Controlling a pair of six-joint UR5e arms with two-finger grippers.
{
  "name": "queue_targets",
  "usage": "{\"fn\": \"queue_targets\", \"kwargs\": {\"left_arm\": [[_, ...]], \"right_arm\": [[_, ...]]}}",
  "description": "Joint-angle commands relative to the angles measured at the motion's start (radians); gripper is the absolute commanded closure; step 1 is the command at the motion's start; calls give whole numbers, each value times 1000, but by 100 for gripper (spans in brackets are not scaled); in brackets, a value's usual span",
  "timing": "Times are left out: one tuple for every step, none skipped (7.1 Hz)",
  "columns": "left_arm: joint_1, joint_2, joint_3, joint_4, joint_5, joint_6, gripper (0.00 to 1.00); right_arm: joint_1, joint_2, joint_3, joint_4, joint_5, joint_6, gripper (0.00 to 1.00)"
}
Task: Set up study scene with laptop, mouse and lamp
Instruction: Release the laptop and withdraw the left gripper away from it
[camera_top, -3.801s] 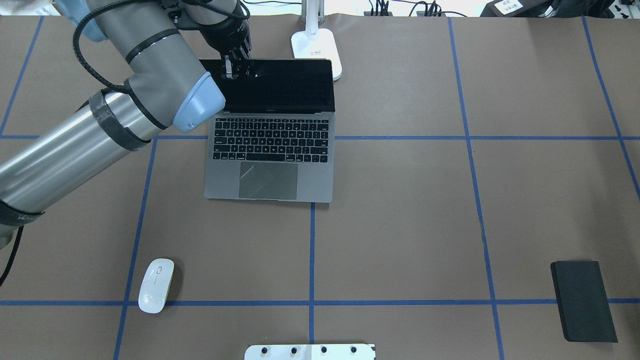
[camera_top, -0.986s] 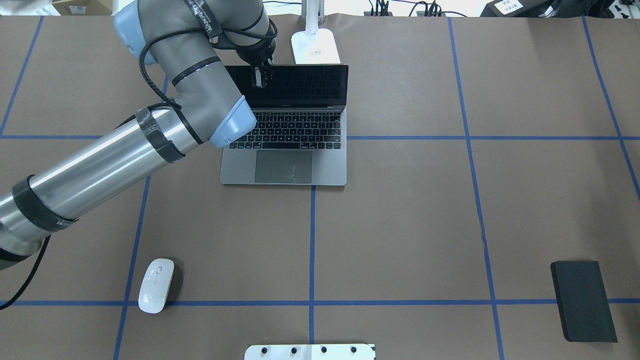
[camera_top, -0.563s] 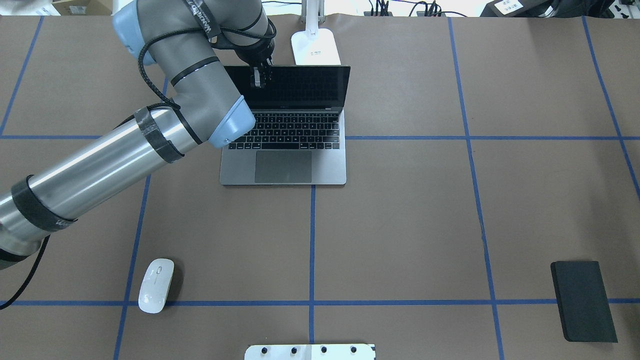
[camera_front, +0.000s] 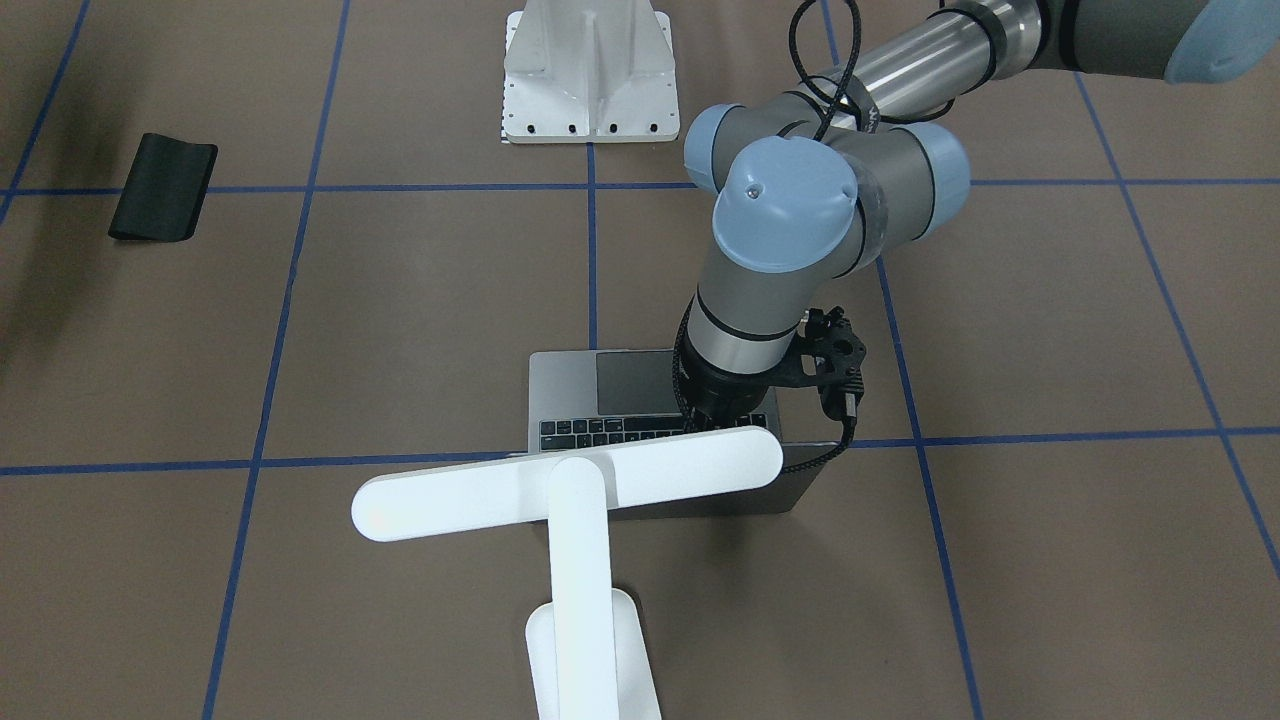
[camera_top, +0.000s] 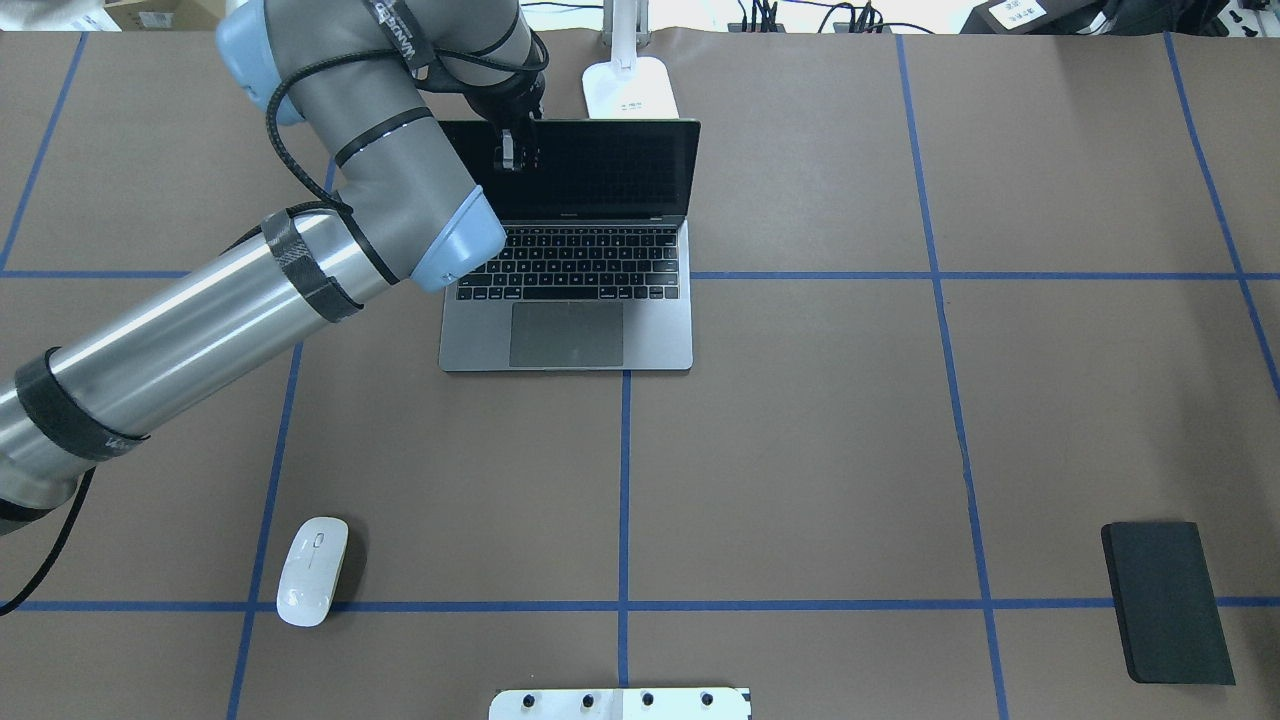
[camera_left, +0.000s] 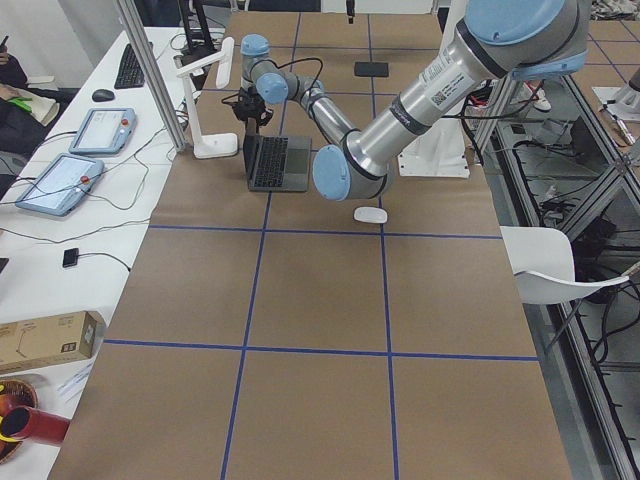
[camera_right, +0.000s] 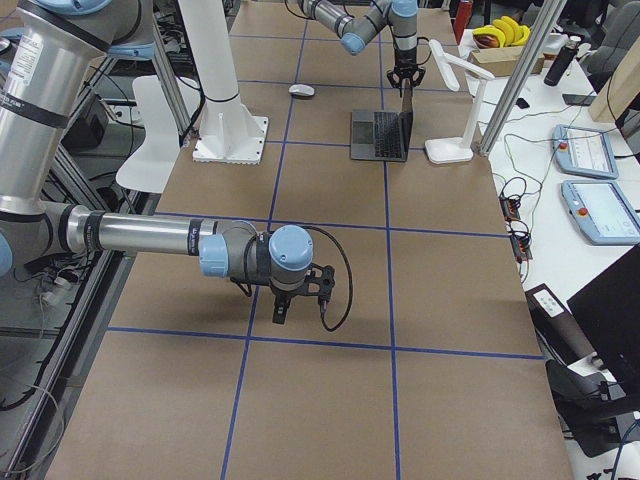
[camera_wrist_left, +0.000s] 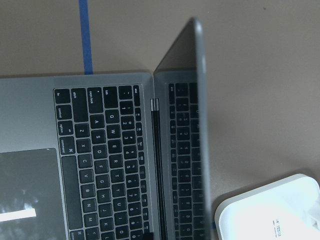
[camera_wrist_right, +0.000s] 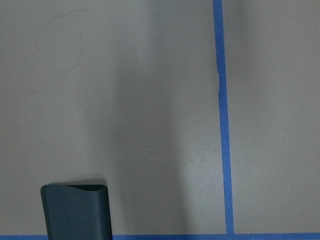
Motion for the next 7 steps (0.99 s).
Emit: {"fn": "queue_targets", "kwargs": {"left_arm": [[-25, 25, -64, 8, -32, 15, 3], [-42, 66, -135, 8, -37, 25, 2], [-52, 114, -214, 22, -66, 78, 1], [-65, 172, -321, 75, -81, 176, 1], [-68, 223, -420, 148, -89, 296, 1], [-68, 279, -515, 208, -89, 436, 1], [-71, 359, -610, 259, -91, 613, 1]], "right_arm": [[0, 0, 0, -1, 2, 0, 0], [0, 0, -1, -1, 2, 0, 0], [0, 2, -3, -3, 2, 3, 0], [0, 6, -4, -4, 4, 14, 0], [0, 8, -4, -4, 4, 14, 0], [0, 9, -7, -4, 2, 15, 0], [0, 14, -7, -3, 2, 17, 0]]}}
